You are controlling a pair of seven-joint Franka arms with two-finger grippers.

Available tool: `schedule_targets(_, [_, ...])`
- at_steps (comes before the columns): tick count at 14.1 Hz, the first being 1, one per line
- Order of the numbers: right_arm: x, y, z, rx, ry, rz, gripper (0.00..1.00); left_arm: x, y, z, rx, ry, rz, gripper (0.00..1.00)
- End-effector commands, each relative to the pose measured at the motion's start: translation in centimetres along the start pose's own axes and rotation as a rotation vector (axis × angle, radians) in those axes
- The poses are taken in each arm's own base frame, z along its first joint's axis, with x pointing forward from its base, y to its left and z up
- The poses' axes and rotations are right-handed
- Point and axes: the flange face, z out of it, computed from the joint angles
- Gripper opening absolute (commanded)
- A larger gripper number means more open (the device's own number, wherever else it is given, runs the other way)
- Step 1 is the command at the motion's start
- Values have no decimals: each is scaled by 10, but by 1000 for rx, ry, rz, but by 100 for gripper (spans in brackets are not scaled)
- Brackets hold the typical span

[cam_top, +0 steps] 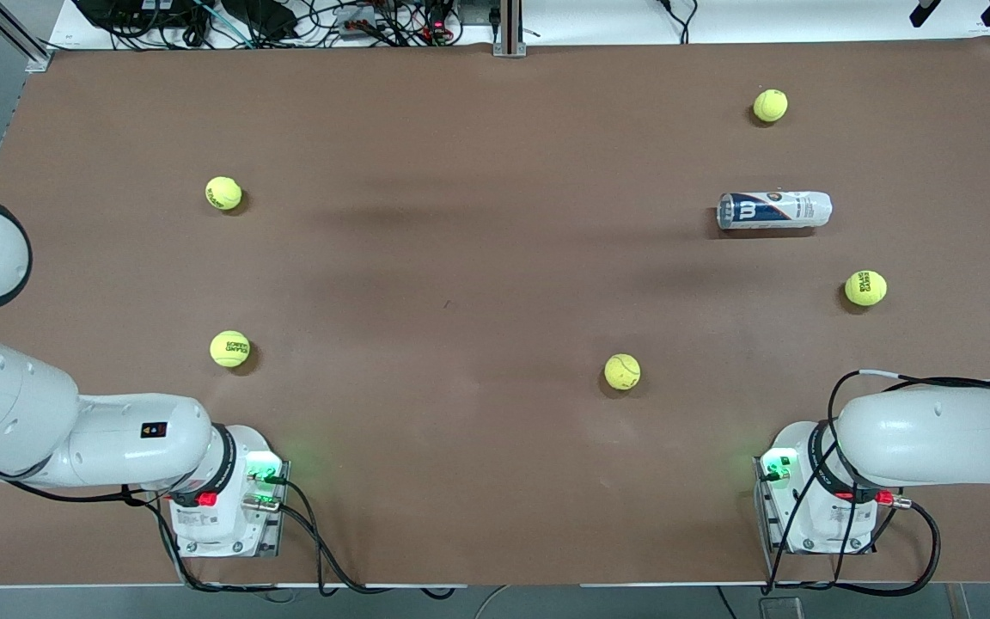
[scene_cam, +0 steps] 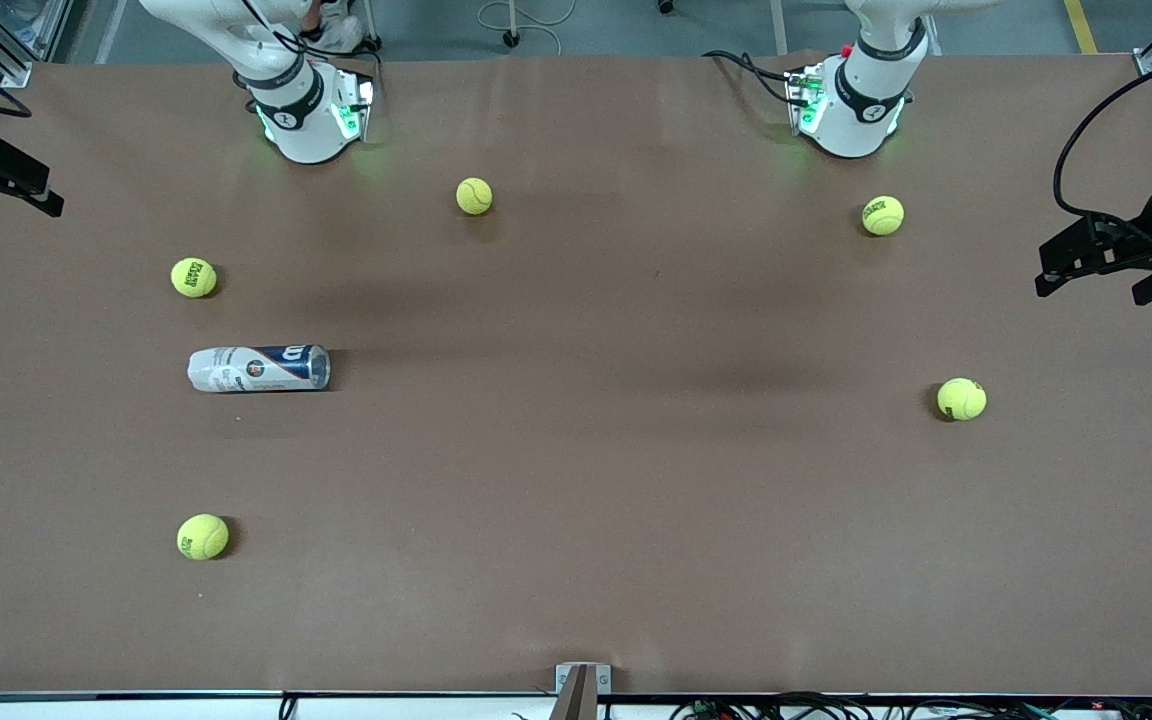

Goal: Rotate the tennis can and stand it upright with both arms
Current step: 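Reach the right gripper down to the lying tennis can's end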

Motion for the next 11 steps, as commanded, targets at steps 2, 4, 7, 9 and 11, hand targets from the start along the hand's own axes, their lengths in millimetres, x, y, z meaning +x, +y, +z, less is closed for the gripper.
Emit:
schedule_targets(2, [-9, 2, -7, 20, 23, 0, 100, -6, 0, -5, 13, 9, 1, 100])
schedule_targets(4, [-7, 4, -14, 2, 37, 5, 100, -6, 0, -5, 13, 9, 1, 100])
schedule_targets(7, [7, 5, 1, 5, 16, 15, 100, -6, 1, -5, 13, 9, 3, 100])
schedule_targets(9, [24, 7, 19, 17, -4, 13, 100, -6, 1, -5, 13, 9, 3, 100])
schedule_targets(11, [42, 6, 41, 5, -28, 7, 100, -6, 1, -5, 13, 9, 3, 100])
